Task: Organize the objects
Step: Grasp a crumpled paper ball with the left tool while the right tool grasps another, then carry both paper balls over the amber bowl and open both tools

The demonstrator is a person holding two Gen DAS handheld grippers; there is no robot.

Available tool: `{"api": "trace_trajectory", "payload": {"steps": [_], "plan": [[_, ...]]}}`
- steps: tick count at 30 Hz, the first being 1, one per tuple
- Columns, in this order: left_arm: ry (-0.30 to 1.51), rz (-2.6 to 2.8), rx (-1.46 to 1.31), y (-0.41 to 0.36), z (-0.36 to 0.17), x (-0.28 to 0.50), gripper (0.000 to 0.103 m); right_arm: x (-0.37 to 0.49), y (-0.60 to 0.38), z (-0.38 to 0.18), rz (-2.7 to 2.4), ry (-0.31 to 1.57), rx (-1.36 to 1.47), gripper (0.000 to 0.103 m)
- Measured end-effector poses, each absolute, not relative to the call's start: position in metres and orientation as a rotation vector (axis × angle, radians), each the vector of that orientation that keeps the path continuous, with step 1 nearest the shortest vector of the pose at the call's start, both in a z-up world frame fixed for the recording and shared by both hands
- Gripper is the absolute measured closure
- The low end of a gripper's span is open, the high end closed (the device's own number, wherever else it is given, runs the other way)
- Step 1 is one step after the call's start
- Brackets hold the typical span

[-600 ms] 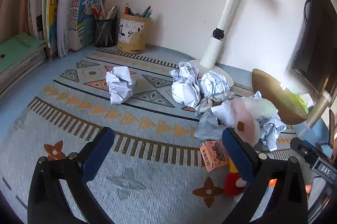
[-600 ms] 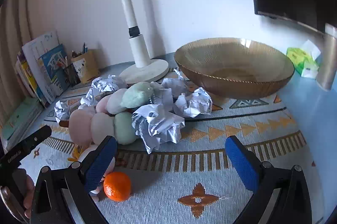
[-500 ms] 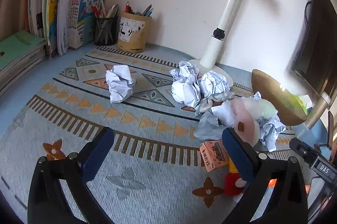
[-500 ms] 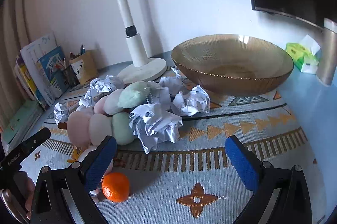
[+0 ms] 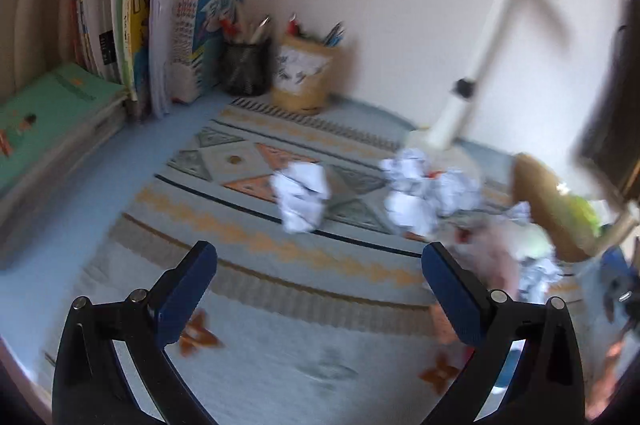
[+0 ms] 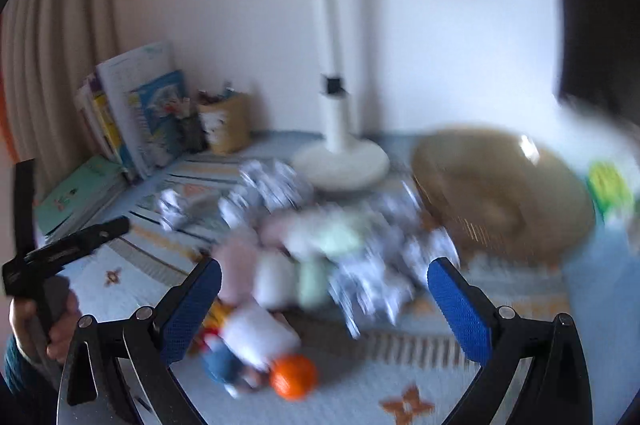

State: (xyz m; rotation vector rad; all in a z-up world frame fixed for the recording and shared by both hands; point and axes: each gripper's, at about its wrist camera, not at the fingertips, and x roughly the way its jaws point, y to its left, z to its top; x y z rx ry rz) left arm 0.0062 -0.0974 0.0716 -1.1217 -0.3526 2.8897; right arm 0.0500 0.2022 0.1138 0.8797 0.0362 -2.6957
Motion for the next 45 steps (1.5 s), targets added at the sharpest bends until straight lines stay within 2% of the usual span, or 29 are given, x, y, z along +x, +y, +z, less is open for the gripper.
{"api": "trace_trajectory", "payload": {"steps": [4,5,6,8,10,12,15,16,17,19,20,24,28,34,38,42,45], "plan": [[-0.445,2.817,-1.156,-0.109,0.064,-0.031,0.001,-0.004,0.163,0.126,-2.668,0.135,0.945,0.000],[-0.460,2.808,-1.175,-0.109,0.058,-0.040,0.001,-0.023,0.154,0.120,-2.664,0.157,0.990,0.007],[-0.458,2.802,-1.199,-0.108,0.050,-0.052,0.001,-0.043,0.146,0.112,-2.640,0.149,1.067,0.018],[-0.443,2.809,-1.229,-0.105,0.040,-0.063,0.002,-0.076,0.142,0.096,-2.535,0.030,1.198,0.025],[-0.469,2.804,-1.248,-0.103,0.031,-0.073,0.002,-0.094,0.141,0.084,-2.475,-0.066,1.267,0.025],[-0.480,2.783,-1.267,-0.102,0.024,-0.081,0.006,-0.114,0.132,0.072,-2.441,-0.080,1.339,0.025],[-0.459,2.775,-1.285,-0.098,0.018,-0.087,0.022,-0.130,0.120,0.059,-2.399,-0.084,1.398,0.025],[-0.460,2.768,-1.293,-0.098,0.016,-0.089,0.032,-0.135,0.116,0.054,-2.393,-0.078,1.426,0.025],[-0.468,2.757,-1.303,-0.097,0.013,-0.092,0.049,-0.140,0.111,0.049,-2.396,-0.060,1.448,0.025],[-0.458,2.747,-1.327,-0.094,0.009,-0.093,0.066,-0.144,0.105,0.045,-2.421,-0.025,1.440,0.031],[-0.449,2.762,-1.315,-0.094,0.011,-0.092,0.066,-0.144,0.103,0.044,-2.428,-0.011,1.419,0.044],[-0.443,2.816,-1.231,-0.094,0.020,-0.083,0.067,-0.135,0.102,0.052,-2.489,0.015,1.322,0.045],[-0.481,2.822,-1.141,-0.098,0.031,-0.072,0.067,-0.114,0.121,0.082,-2.511,-0.056,1.190,0.045],[-0.429,2.807,-0.970,-0.067,0.083,-0.045,0.067,-0.067,0.184,0.135,-2.592,-0.067,1.040,0.045],[-0.331,2.761,-0.879,-0.016,0.128,-0.033,0.067,-0.045,0.254,0.172,-2.758,-0.123,0.954,0.044],[-0.301,2.656,-0.842,0.052,0.166,-0.035,0.067,-0.022,0.340,0.213,-2.951,-0.271,0.799,0.044],[-0.294,2.564,-0.915,0.111,0.165,-0.046,0.067,-0.019,0.391,0.213,-3.003,-0.431,0.802,0.043]]}}
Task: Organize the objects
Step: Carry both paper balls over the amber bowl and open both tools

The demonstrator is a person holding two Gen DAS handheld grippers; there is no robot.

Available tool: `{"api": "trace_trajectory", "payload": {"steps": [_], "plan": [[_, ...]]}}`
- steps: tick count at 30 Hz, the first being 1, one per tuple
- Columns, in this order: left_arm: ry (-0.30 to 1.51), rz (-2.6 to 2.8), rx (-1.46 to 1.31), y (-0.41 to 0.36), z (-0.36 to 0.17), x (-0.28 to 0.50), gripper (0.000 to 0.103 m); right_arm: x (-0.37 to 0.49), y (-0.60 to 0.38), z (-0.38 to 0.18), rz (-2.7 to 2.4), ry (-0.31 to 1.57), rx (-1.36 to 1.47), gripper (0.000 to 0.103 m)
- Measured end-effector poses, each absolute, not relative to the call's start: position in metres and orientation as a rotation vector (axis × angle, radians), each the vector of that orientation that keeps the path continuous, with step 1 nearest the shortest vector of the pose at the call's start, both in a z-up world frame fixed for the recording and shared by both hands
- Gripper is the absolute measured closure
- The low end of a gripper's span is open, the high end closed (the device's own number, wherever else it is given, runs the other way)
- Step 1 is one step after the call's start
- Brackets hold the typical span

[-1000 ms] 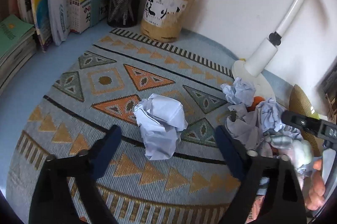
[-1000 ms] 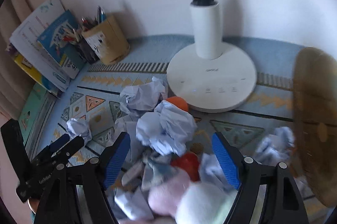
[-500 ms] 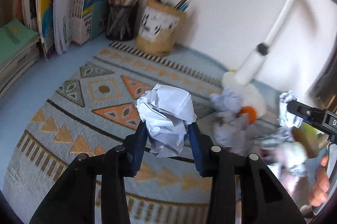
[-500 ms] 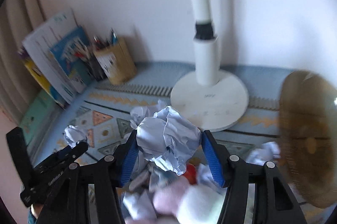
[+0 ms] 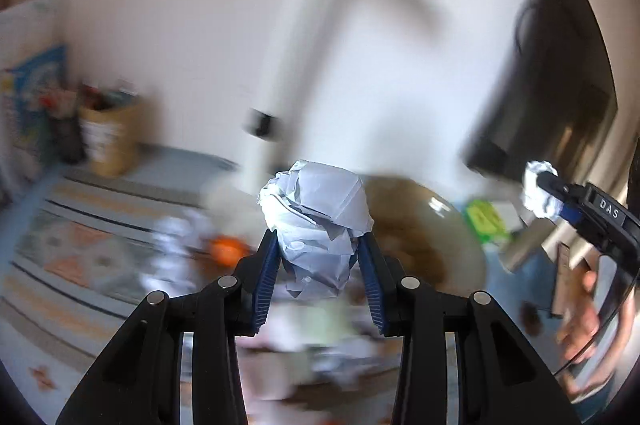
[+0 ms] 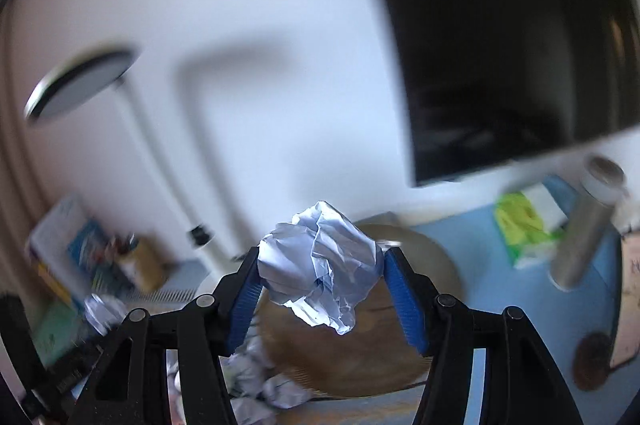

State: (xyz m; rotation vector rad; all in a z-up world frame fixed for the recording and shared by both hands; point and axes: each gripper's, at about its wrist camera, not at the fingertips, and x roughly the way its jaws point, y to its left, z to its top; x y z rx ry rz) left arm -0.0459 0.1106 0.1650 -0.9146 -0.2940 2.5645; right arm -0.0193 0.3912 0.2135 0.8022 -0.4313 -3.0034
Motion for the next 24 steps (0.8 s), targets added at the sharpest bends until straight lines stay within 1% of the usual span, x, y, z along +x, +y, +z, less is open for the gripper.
{"api": "trace_trajectory", "payload": {"steps": [2,4,7,10,11,12,13,14,15,16,21,24], "plan": [[-0.255,2.521,-0.931,0.150,0.159,-0.053,0.067,-0.028,0.414,0.197,-2.997,-0.495,0.875,0.043],[-0.226,2.482,-0.944,0.185,0.152,-0.060,0.067,-0.035,0.425,0.179,-2.983,-0.511,0.932,0.043],[-0.185,2.469,-0.985,0.224,0.138,-0.073,0.067,-0.045,0.434,0.147,-2.953,-0.496,1.040,0.043],[-0.096,2.468,-0.984,0.251,0.129,-0.079,0.066,-0.051,0.436,0.130,-2.939,-0.459,1.094,0.043],[-0.070,2.454,-0.978,0.258,0.127,-0.081,0.062,-0.054,0.437,0.127,-2.925,-0.455,1.095,0.041],[-0.056,2.445,-0.980,0.262,0.127,-0.083,0.056,-0.053,0.442,0.126,-2.911,-0.461,1.090,0.036],[-0.042,2.436,-0.986,0.265,0.126,-0.087,0.045,-0.055,0.443,0.126,-2.897,-0.470,1.084,0.031],[-0.032,2.437,-0.989,0.266,0.126,-0.087,0.031,-0.055,0.444,0.127,-2.889,-0.485,1.075,0.028],[-0.032,2.459,-0.978,0.264,0.129,-0.086,0.025,-0.054,0.446,0.128,-2.891,-0.496,1.060,0.027],[-0.036,2.472,-0.965,0.260,0.130,-0.085,0.022,-0.054,0.449,0.129,-2.897,-0.494,1.051,0.027],[-0.092,2.502,-0.897,0.227,0.147,-0.065,0.022,-0.035,0.446,0.140,-2.923,-0.467,1.024,0.027],[-0.075,2.561,-0.825,0.197,0.161,-0.037,0.021,-0.017,0.432,0.151,-2.890,-0.450,0.998,0.026]]}}
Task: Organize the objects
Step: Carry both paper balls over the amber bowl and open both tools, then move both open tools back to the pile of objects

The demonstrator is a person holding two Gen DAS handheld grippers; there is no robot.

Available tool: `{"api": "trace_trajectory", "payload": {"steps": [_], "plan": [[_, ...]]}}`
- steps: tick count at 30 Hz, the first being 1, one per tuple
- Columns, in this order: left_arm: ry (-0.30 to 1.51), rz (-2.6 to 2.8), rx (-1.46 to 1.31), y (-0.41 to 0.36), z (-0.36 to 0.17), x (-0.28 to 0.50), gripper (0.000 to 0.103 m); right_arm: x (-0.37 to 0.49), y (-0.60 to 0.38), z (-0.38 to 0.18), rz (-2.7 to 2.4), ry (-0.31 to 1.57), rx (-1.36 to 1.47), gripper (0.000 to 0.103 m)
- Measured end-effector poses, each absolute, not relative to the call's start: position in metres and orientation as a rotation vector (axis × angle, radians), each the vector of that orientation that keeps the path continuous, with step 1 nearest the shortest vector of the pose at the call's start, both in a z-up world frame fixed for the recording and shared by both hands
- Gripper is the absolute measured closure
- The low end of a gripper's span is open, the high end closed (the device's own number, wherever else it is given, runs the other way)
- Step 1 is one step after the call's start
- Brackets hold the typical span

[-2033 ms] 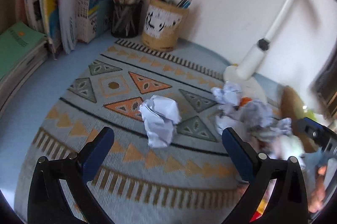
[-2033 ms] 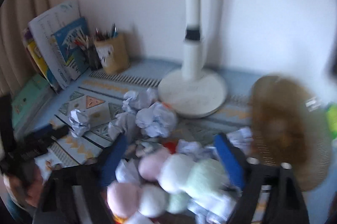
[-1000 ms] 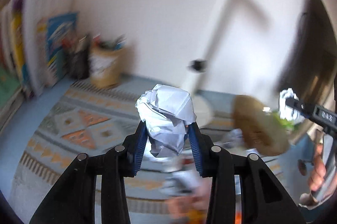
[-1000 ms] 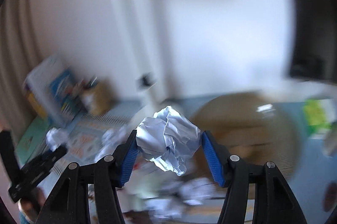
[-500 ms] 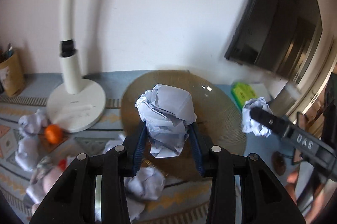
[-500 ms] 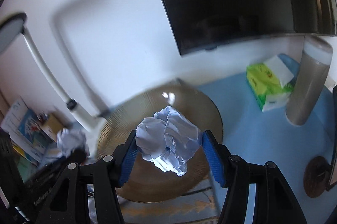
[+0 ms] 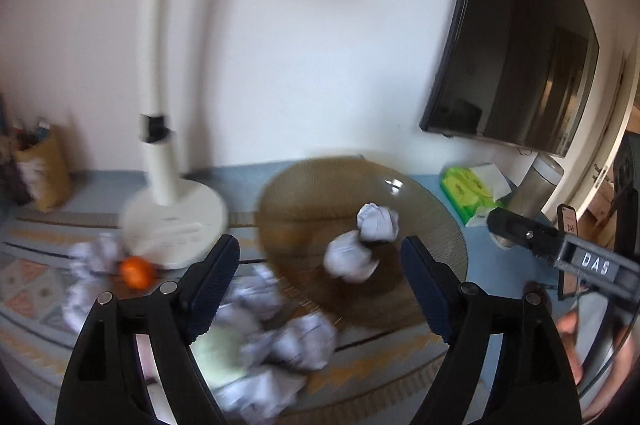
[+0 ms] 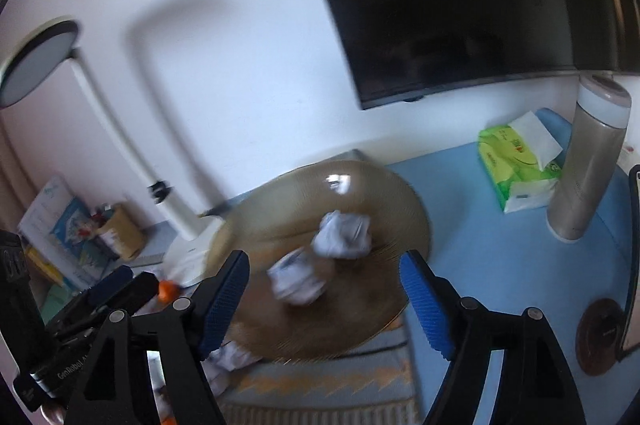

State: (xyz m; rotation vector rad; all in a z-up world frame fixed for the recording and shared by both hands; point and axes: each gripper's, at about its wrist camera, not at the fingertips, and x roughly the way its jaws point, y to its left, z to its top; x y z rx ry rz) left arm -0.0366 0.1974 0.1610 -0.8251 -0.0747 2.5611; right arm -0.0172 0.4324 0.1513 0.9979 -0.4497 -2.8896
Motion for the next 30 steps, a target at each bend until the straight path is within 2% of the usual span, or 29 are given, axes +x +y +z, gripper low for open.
{"api": "trace_trajectory", "payload": {"steps": [1,4,8,11,18,25,30], "plan": [[-0.074,2.581,-0.806,0.186,0.165,-0.027,0.021,-0.011,0.426,0.154,-2.888,-0.433,0.990,0.026],[-0.104,2.625,-0.758,0.144,0.174,0.004,0.014,0.012,0.398,0.160,-2.888,-0.364,0.977,0.013],[-0.155,2.761,-0.742,0.078,0.169,0.037,0.001,0.046,0.349,0.154,-2.909,-0.224,0.938,0.011],[-0.136,2.916,-0.776,0.034,0.146,0.048,0.001,0.054,0.319,0.133,-2.939,-0.100,0.977,0.007],[-0.146,2.989,-0.988,-0.024,0.068,0.038,0.001,0.058,0.275,0.061,-2.978,0.133,1.024,0.006],[-0.206,2.968,-0.996,-0.029,0.048,0.032,0.001,0.052,0.267,0.028,-2.951,0.171,1.054,0.006],[-0.151,2.930,-1.009,-0.021,0.044,0.036,0.001,0.047,0.271,0.021,-2.978,0.153,1.100,0.006]]}}
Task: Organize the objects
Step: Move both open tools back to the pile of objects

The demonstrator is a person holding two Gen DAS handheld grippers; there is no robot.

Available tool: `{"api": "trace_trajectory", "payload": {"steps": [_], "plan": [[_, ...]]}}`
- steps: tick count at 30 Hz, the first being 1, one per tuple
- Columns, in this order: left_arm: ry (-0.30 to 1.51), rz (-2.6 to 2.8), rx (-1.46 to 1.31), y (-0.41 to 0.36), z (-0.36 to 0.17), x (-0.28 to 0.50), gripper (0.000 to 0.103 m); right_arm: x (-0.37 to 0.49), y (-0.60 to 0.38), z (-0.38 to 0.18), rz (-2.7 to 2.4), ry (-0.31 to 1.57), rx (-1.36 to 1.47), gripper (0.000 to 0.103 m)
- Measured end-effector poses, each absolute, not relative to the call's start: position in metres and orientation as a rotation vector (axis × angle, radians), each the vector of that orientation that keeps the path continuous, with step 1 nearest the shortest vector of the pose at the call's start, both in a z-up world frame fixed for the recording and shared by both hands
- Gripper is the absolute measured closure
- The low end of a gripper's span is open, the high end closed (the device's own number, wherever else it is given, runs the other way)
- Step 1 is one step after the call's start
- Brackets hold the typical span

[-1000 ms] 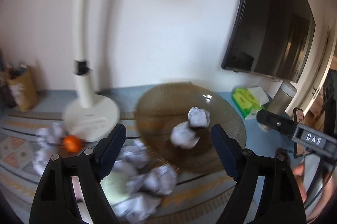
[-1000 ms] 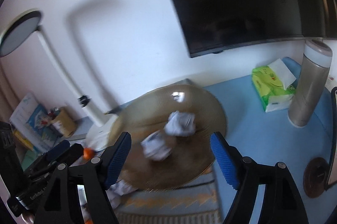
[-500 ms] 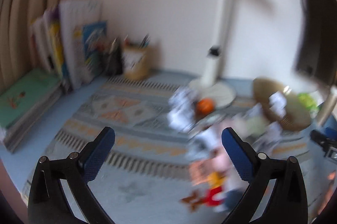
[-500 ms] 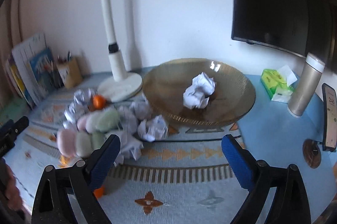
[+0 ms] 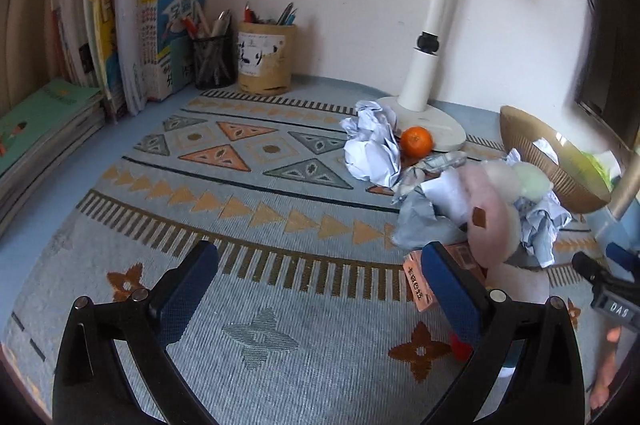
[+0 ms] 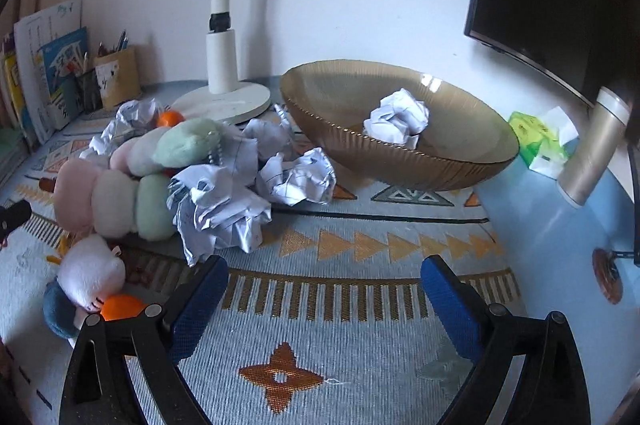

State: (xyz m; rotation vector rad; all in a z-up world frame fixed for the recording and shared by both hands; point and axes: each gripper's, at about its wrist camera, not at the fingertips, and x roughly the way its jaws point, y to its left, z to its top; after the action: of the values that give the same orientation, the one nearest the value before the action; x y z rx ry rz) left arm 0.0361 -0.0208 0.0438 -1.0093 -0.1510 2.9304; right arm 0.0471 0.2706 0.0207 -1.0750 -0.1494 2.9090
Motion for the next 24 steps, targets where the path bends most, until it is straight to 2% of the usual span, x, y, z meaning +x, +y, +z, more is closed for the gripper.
{"api": "trace_trajectory", "payload": {"steps": [3,10,15,17,24], "plan": [[-0.110,2.933,-0.999,-0.015,0.044,0.039,0.001,0.049,0.272,0.022,2.905,-0.141,-1.060,0.001],[-0.122,2.926,-1.009,-0.014,0.045,0.040,0.001,0.050,0.271,0.023,2.900,-0.156,-1.047,0.000],[-0.223,2.807,-0.968,0.002,0.052,0.053,0.001,0.050,0.273,0.024,2.910,-0.149,-1.041,0.000],[-0.175,2.800,-0.948,0.014,0.053,0.058,0.001,0.050,0.273,0.025,2.912,-0.150,-1.041,0.000],[0.161,2.806,-0.922,0.055,0.044,0.068,0.001,0.050,0.272,0.024,2.913,-0.157,-1.049,0.000]]}}
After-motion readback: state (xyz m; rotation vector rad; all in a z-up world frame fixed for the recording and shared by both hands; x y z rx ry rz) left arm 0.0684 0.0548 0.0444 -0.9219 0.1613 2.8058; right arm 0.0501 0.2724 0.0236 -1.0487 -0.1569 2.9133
